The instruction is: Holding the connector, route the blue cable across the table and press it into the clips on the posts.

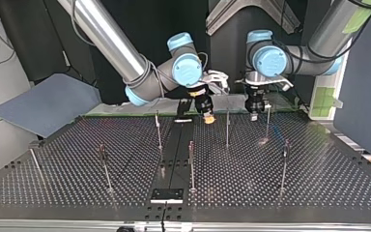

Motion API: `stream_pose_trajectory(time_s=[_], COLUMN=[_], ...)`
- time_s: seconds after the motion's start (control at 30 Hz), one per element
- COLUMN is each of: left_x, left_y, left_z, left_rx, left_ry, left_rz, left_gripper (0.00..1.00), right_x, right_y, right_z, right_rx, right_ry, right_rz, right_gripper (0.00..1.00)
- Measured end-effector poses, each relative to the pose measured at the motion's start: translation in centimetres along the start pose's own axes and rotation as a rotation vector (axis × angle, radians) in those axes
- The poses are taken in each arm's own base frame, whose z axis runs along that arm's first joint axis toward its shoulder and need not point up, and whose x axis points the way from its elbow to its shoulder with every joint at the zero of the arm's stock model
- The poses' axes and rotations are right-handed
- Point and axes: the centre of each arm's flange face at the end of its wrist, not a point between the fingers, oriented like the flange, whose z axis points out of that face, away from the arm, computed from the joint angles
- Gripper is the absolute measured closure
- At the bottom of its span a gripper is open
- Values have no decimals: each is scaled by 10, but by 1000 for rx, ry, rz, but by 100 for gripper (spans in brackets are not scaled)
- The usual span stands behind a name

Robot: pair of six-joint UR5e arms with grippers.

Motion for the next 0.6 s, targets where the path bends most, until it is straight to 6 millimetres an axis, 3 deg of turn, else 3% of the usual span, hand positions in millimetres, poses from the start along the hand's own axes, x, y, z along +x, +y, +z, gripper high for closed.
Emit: stream_pose_trajectory(time_s=[0.23, 0.4, 0.6], left_x=[19, 26, 48], left_y=[2, -2, -1], left_z=[8, 7, 10], left_rx=[8, 29, 22], left_ry=[27, 40, 82], left_rz=[5, 6, 23], left_gripper=[100, 100, 100], right_x=[-31, -35, -36], right_y=[3, 7, 11], right_z=[3, 6, 8], right_rx=[0, -6, -5], right_ry=[-52, -58, -60], right_rz=[0, 5, 15], right_gripper=[100, 100, 100])
